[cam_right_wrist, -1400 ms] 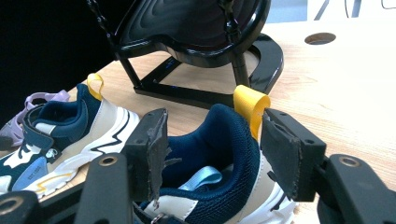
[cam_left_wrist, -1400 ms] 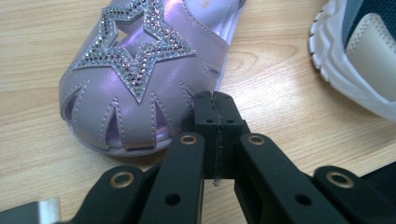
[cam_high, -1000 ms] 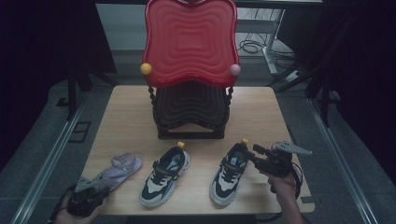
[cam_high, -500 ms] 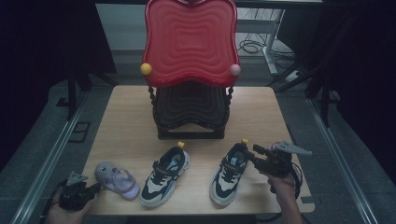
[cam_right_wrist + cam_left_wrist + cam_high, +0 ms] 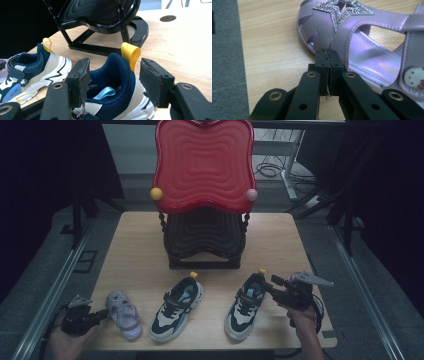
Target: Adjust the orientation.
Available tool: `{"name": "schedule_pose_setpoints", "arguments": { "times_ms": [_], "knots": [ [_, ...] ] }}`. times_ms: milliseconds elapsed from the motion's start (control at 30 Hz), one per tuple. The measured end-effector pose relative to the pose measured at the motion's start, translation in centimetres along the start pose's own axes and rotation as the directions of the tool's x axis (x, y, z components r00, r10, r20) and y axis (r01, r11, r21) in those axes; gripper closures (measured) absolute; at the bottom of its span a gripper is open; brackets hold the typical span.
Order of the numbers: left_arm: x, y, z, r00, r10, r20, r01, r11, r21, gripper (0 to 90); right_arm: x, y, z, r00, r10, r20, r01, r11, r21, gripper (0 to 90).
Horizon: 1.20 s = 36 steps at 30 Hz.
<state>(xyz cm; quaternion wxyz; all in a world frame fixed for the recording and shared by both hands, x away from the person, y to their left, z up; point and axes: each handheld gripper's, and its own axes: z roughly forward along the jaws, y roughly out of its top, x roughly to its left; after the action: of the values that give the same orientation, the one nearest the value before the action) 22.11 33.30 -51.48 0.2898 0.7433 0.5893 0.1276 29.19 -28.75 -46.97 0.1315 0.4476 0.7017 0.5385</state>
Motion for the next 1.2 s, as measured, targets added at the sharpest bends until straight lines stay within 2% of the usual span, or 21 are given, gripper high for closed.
{"name": "schedule_pose_setpoints", "arguments": {
  "times_ms": [300, 700, 967, 1200],
  "knots": [
    [1.0, 1.1, 0.6, 0.9993, 0.013, 0.036, -0.013, 0.9998, 0.012, 88.7, 0.0, 0.0, -0.1, 1.0000, 0.003, 0.006, -0.003, 1.000, -0.001, 41.4],
    [1.4, 2.9, 1.7, 0.9980, 0.054, 0.035, -0.055, 0.9981, 0.027, 89.4, 0.1, -0.2, 0.2, 1.0000, -0.001, 0.004, 0.001, 1.000, 0.012, 41.8],
    [1.8, 3.9, 2.3, 0.9987, 0.040, 0.032, -0.040, 0.9991, 0.011, 89.7, 0.2, -0.2, 0.2, 1.0000, -0.003, 0.004, 0.003, 1.000, 0.013, 41.7],
    [1.9, 4.7, 2.9, 0.9974, 0.058, 0.043, -0.058, 0.9983, 0.005, 89.7, 0.2, -0.3, 0.2, 1.0000, -0.006, 0.006, 0.006, 1.000, 0.018, 41.7]
  ]
}}
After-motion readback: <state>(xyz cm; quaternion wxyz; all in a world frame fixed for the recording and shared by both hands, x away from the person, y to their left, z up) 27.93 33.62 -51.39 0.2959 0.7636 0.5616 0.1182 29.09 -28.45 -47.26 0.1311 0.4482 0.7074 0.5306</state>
